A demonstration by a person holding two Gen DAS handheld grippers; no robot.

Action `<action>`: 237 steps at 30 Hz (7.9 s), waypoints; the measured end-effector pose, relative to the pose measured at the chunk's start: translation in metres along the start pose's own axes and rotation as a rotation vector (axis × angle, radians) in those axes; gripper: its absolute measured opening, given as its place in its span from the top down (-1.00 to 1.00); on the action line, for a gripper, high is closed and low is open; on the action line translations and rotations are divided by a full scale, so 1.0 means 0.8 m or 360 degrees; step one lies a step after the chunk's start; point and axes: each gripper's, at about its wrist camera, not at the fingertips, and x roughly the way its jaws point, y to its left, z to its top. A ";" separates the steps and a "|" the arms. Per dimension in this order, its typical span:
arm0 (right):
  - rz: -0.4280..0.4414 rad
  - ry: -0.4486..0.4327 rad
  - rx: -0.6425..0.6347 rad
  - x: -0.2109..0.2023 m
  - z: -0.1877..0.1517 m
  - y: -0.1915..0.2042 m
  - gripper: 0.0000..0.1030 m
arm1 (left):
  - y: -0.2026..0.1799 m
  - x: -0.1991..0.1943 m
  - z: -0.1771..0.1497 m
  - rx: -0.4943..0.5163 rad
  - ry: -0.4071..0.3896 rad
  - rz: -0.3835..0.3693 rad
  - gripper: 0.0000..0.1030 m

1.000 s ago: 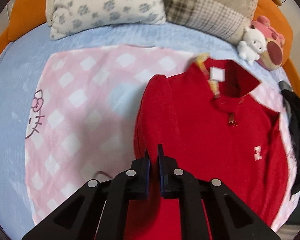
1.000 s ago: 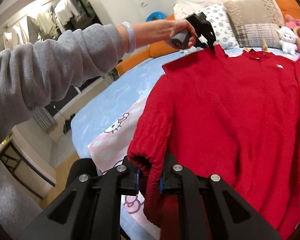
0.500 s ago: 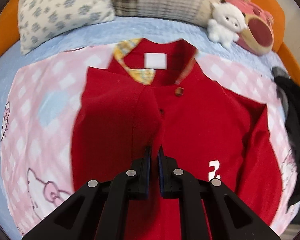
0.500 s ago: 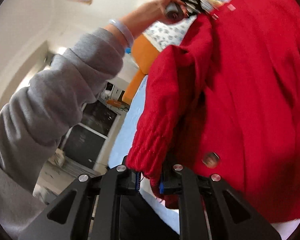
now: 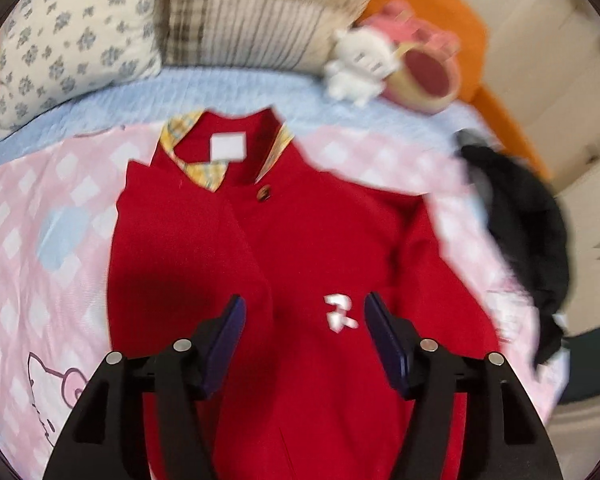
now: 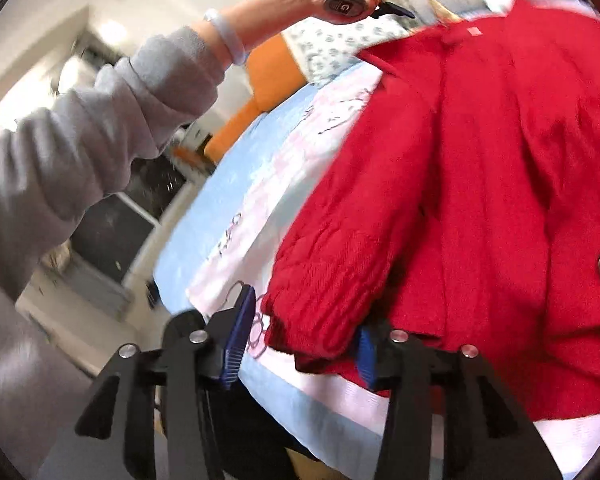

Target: Fold large clothes

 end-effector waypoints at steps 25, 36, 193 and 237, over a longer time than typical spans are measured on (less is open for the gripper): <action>-0.0164 0.0143 0.0062 0.047 0.070 -0.010 0.67 | 0.055 -0.006 -0.162 0.0200 0.0366 -0.0174 0.59; 0.0170 0.0055 0.0367 0.045 0.039 -0.042 0.73 | -0.044 0.016 -0.161 0.0427 0.0317 -0.0048 0.41; -0.0607 0.0081 0.0488 0.022 0.534 -0.383 0.85 | -0.283 -0.054 -0.474 0.0636 0.0087 -0.0618 0.55; -0.0879 0.0065 -0.0142 0.032 0.382 -0.187 0.13 | -0.026 -0.201 -0.353 0.0199 -0.0255 -0.0332 0.24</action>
